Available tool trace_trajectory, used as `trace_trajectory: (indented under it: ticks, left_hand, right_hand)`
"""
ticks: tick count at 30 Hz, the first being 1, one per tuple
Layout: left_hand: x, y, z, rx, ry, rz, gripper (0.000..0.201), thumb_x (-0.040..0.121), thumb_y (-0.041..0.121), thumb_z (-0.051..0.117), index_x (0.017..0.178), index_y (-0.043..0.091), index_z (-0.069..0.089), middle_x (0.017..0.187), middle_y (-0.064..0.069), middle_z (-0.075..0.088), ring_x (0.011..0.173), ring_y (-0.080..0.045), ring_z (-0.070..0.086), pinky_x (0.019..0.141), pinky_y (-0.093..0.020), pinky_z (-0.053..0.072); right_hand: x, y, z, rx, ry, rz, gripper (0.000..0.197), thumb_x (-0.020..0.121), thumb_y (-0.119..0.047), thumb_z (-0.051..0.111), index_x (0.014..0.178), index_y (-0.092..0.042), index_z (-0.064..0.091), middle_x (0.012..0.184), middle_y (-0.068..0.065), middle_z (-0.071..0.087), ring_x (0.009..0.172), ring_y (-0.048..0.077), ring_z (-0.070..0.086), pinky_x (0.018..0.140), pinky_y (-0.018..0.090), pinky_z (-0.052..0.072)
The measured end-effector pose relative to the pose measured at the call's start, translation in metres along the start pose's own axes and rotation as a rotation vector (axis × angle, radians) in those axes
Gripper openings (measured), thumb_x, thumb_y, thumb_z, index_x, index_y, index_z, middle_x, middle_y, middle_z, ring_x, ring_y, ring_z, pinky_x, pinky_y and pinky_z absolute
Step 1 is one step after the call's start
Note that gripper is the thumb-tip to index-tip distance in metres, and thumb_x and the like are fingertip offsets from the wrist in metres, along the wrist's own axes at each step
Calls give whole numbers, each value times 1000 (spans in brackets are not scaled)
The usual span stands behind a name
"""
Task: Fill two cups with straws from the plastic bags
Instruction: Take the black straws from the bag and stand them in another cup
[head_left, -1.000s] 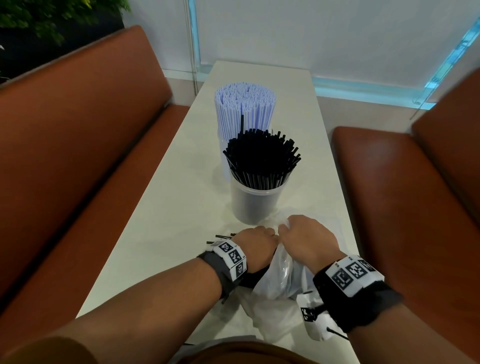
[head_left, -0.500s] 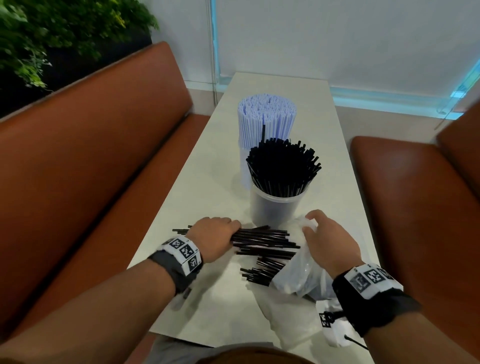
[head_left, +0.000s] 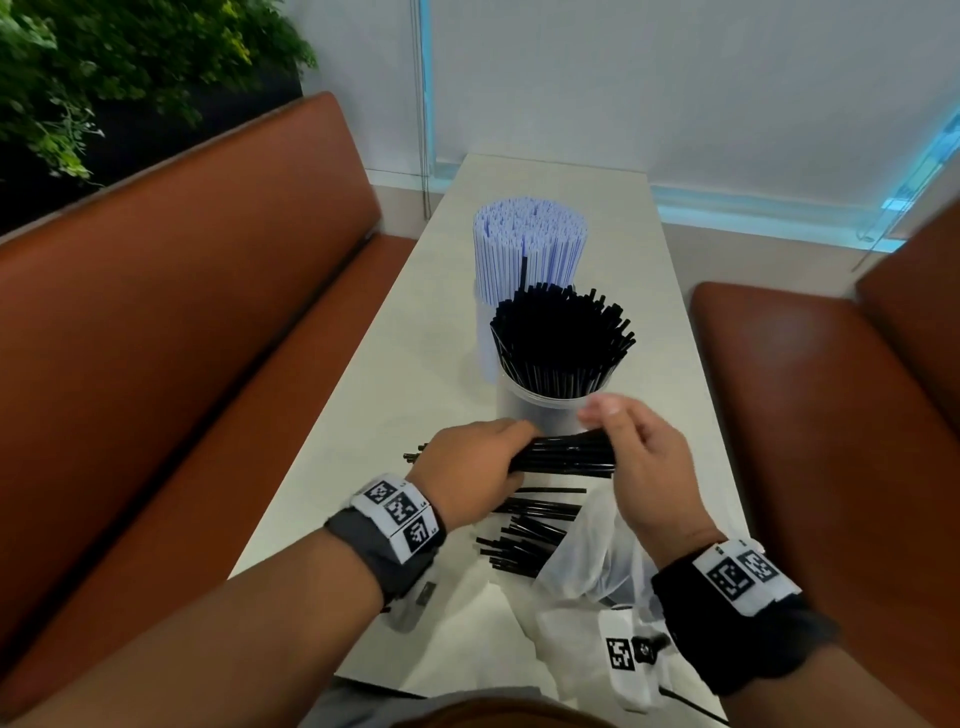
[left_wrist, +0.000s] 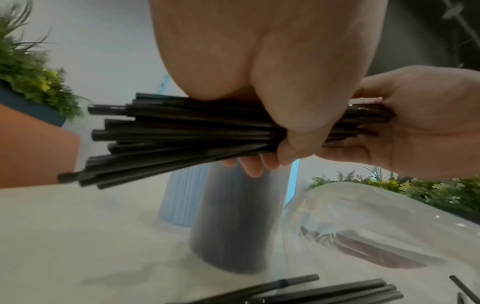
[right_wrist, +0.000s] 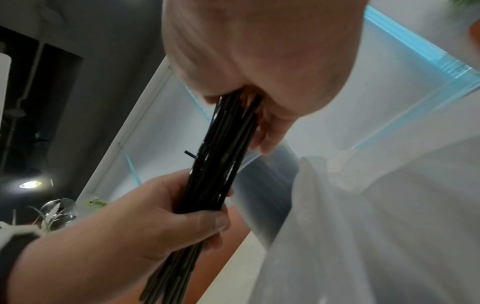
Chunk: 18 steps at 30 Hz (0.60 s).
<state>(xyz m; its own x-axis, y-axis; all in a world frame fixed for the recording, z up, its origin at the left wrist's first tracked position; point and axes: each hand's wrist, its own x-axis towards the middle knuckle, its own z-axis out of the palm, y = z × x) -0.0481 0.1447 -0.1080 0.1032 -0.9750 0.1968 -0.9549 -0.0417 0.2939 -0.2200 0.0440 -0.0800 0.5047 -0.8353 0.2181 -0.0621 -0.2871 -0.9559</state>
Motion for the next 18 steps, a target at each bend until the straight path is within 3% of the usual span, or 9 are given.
trace_trajectory:
  ticks: [2, 4, 8, 10, 12, 14, 18]
  left_hand:
    - [7, 10, -1, 24, 24, 16, 35, 88, 29, 60, 122, 26, 54, 106, 6, 66, 89, -22, 63, 66, -32, 46]
    - [13, 22, 1, 32, 25, 36, 37, 87, 32, 61, 123, 24, 53, 105, 4, 67, 88, -22, 64, 65, -32, 46]
    - [17, 28, -2, -87, 43, -6, 32, 90, 29, 62, 121, 29, 54, 108, 6, 66, 94, -21, 64, 71, -33, 49]
    - [19, 26, -15, -333, 82, -62, 35, 91, 30, 64, 123, 39, 53, 105, 10, 68, 91, -12, 65, 74, -32, 52]
    - [23, 36, -35, -722, 173, -87, 27, 91, 36, 64, 115, 44, 54, 95, 6, 70, 85, -11, 68, 77, -31, 54]
    - [30, 52, -57, -1094, 347, -83, 21, 88, 31, 68, 105, 41, 61, 90, 0, 73, 84, -20, 71, 84, -38, 57]
    - [46, 65, -78, -1585, 603, -53, 17, 86, 7, 69, 94, 20, 62, 77, -7, 66, 72, -26, 66, 80, -39, 56]
  right_hand:
    - [5, 0, -4, 0, 17, 10, 28, 101, -33, 49, 93, -29, 75, 94, -9, 76, 92, 6, 70, 79, 12, 51]
    - [5, 0, 0, -82, -91, 62, 32, 104, -28, 49, 89, -27, 77, 88, -10, 76, 88, 7, 71, 77, 15, 54]
    - [5, 5, -2, 124, 7, 157, 51, 101, -53, 41, 96, -20, 78, 99, 2, 77, 99, 15, 72, 88, 32, 55]
    - [7, 8, -6, 311, 33, 279, 62, 98, -64, 39, 104, -15, 76, 104, 10, 76, 105, 24, 71, 90, 36, 55]
    - [9, 10, -6, 431, 38, 418, 67, 98, -66, 38, 110, -10, 72, 105, 12, 76, 106, 27, 71, 89, 37, 55]
    - [10, 11, -5, 507, 19, 525, 70, 97, -67, 38, 115, -7, 69, 107, 13, 76, 107, 27, 71, 89, 39, 55]
    - [10, 5, -1, 719, -43, 628, 75, 98, -68, 38, 128, -3, 60, 121, 16, 72, 112, 31, 69, 93, 44, 53]
